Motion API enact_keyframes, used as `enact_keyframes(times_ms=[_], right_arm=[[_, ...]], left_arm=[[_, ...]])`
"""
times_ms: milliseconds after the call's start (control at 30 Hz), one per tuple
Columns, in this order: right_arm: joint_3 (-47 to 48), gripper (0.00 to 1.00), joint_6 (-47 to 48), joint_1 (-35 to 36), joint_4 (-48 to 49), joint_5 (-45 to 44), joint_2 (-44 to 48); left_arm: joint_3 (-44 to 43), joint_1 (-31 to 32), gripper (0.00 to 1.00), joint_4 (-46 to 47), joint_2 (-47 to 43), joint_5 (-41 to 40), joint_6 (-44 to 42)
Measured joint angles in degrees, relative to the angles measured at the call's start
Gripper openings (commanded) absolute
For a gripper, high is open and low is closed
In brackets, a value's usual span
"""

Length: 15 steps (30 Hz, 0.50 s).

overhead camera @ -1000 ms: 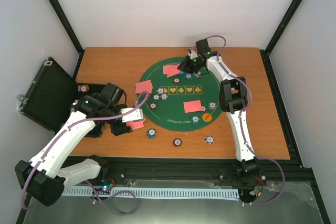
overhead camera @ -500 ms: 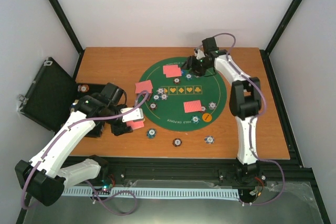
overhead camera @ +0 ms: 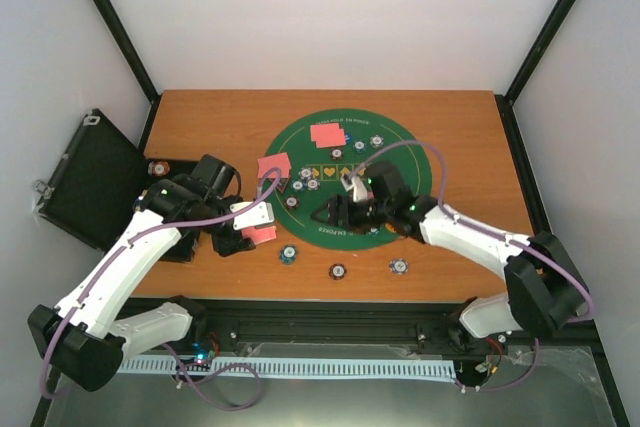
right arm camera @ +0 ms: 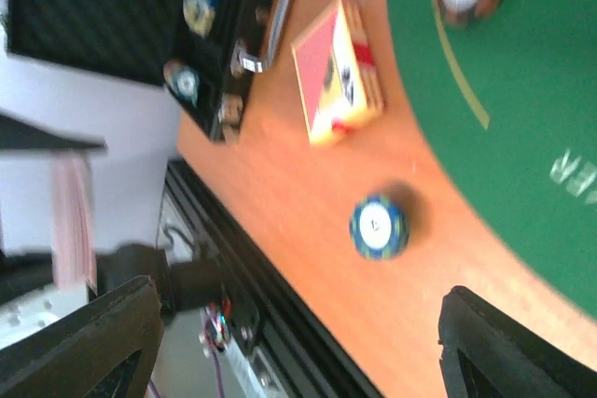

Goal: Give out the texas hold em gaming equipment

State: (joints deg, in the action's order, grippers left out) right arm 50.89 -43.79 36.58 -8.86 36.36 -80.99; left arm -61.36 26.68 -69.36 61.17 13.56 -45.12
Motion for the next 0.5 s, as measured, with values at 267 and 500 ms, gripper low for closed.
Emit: enact_keyframes(times_ms=[267, 500], right_arm=[[-9.92, 0.84, -10.67, 10.4, 14.67, -1.88, 5.31], [-9.31, 0.84, -15.08, 14.95, 24.55, -2.56, 1.03]], left_arm=[[0.0, 0.0, 0.12, -0.2, 0.24, -0.07, -0.02], [0.0, 0.0, 0.12, -0.52, 0.24, -0.04, -0.02]])
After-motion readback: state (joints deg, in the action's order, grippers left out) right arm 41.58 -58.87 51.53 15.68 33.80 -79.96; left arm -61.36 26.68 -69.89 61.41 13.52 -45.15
